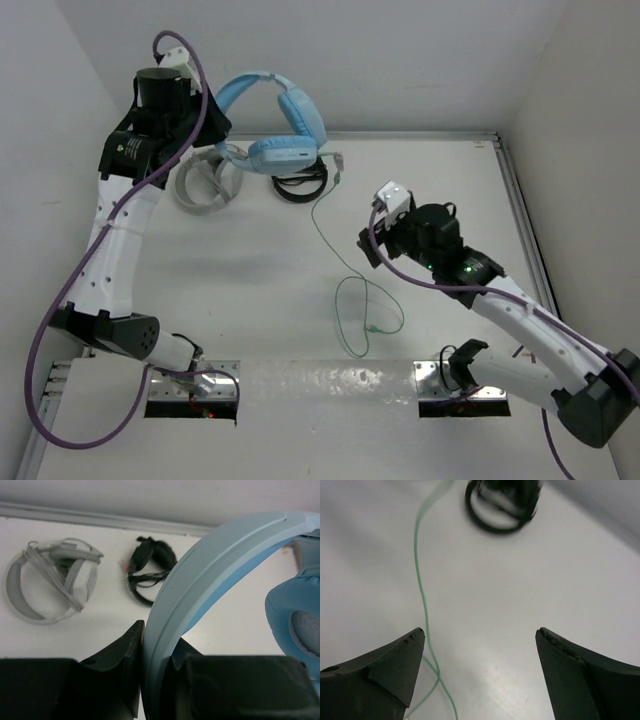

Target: Wrap the headphones

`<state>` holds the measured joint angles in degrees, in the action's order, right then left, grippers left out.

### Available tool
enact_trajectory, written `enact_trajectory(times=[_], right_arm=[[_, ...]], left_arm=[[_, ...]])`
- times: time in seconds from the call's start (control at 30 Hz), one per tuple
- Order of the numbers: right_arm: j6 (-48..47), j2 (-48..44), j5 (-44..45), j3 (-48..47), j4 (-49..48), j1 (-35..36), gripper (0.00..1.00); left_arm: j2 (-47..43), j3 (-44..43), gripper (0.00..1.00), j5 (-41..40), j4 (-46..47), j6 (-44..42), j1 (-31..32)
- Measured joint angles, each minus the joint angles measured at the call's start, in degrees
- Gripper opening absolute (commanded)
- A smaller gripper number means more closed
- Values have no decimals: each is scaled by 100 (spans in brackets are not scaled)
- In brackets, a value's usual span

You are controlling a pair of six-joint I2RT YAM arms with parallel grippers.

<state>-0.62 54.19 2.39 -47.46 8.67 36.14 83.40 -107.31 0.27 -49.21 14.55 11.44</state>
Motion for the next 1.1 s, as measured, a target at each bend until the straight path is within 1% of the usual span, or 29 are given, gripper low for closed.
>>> enact_trajectory(times=[0.17, 0.27, 0.37, 0.4, 0.5, 0.53, 0.73, 0.77, 0.9, 0.93, 0.97, 1.03, 1.1], right_arm=[[-59, 682, -391, 828, 37, 0, 87], [15, 1010, -573, 953, -111, 0, 86], [162, 1182, -708, 957, -485, 4, 83], [219, 1220, -719, 990, -688, 4, 82], [348, 1416, -708, 1093, -1180, 4, 72], [396, 1541, -680, 1099, -1294, 4, 66], [769, 2371, -713, 1091, -1641, 4, 55], [852, 2446, -713, 1091, -1665, 7, 52], [1152, 2511, -675, 1091, -1923, 7, 46], [1215, 2509, -658, 1091, -2000, 7, 44], [1255, 2503, -616, 1091, -2022, 7, 38], [1327, 2455, -455, 1073, -1939, 7, 38], [1325, 2310, -177, 1008, -1683, 7, 43]], left_arm=[[-57, -400, 0, -122, 46, 479, -20], [-111, -452, 0, -192, -11, 636, -20], [-122, -557, 0, -243, -85, 710, -20], [-122, -605, 0, -260, -105, 726, -20], [-133, -719, 0, -289, -122, 774, -20], [-140, -756, 0, -299, -129, 802, -20], [-188, -824, 0, -352, -142, 911, -20], [-192, -824, 0, -367, -146, 925, -20], [-199, -822, 0, -455, -164, 951, -20], [-199, -822, 0, -474, -164, 955, -20], [-199, -822, 0, -496, -164, 955, -20], [-203, -820, 0, -531, -166, 955, -20], [-208, -820, 0, -562, -168, 953, -20]])
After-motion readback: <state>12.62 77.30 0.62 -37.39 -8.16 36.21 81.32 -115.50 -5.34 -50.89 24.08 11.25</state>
